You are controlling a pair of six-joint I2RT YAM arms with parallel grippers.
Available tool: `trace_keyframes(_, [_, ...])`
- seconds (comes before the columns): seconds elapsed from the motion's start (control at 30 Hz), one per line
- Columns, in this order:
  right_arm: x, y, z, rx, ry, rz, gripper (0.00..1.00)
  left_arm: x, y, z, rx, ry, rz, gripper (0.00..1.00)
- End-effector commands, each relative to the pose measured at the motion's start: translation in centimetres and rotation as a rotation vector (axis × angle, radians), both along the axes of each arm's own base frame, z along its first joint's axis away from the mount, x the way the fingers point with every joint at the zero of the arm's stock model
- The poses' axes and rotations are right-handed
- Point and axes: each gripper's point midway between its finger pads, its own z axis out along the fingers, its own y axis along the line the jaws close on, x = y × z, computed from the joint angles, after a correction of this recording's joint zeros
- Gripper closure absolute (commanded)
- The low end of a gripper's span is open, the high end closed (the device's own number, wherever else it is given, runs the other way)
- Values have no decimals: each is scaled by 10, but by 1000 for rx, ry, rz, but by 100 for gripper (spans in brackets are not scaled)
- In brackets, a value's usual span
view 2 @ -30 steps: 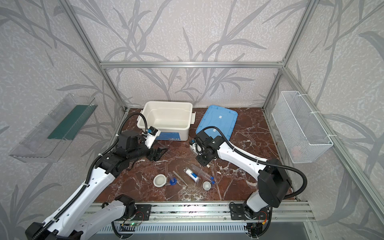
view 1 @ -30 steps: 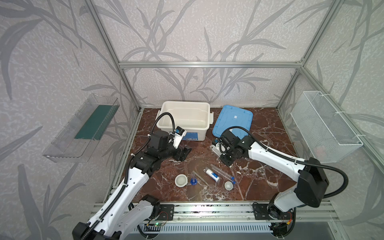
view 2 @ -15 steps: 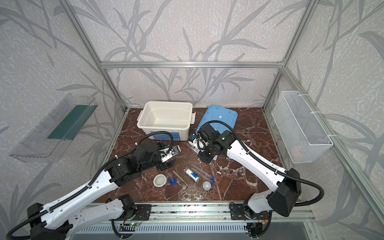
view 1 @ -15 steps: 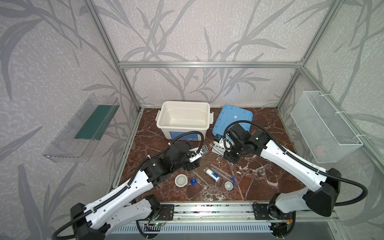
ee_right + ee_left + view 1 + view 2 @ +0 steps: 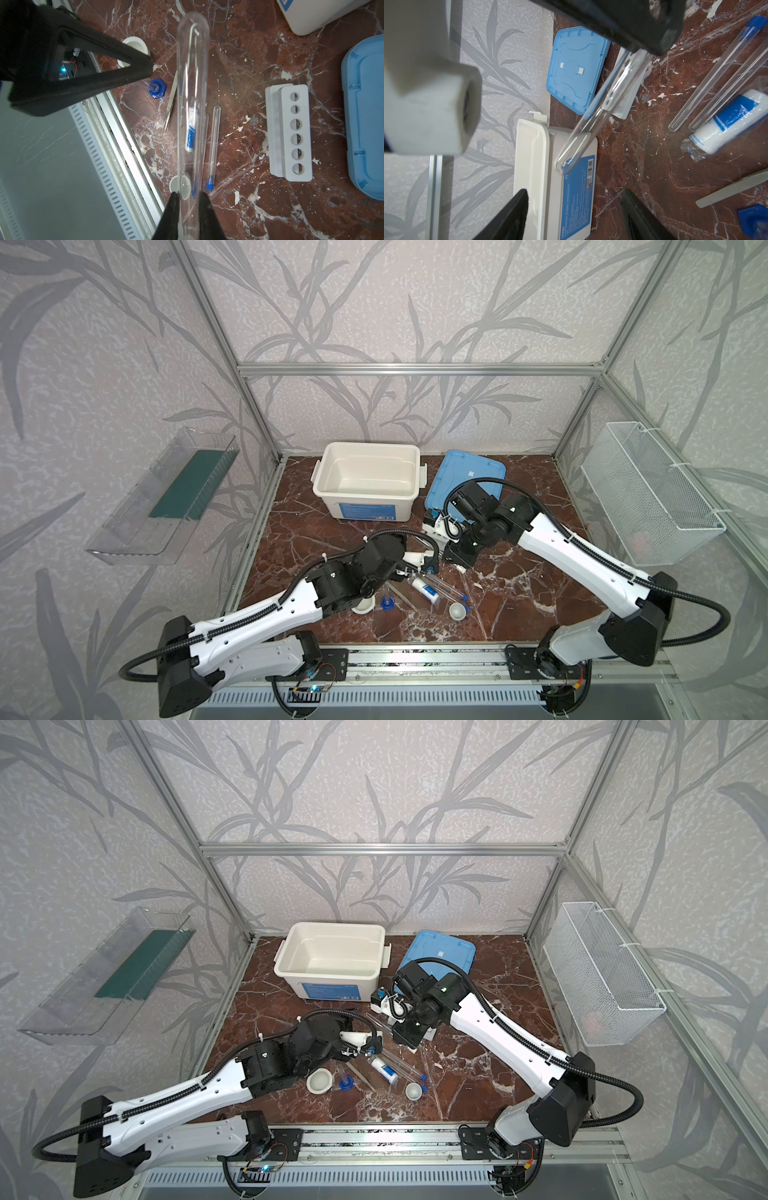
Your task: Organize the chemistry lab equipment
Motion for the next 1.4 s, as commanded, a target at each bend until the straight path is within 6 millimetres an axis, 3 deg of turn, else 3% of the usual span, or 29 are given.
trace_keyframes(0.0, [-9, 8, 13, 47, 41, 36, 85, 0, -7, -6, 65, -53, -34, 33])
trace_keyframes(0.3, [-15, 15, 15, 81, 63, 52, 85, -1, -12, -10, 85, -66, -49, 47])
trace_keyframes(0.87, [-20, 24, 15, 107, 84, 77, 86, -9, -18, -23, 113, -40, -84, 56])
trace_keyframes(1.37, [-22, 31, 16, 138, 113, 94, 86, -15, -21, -31, 135, -19, -100, 72])
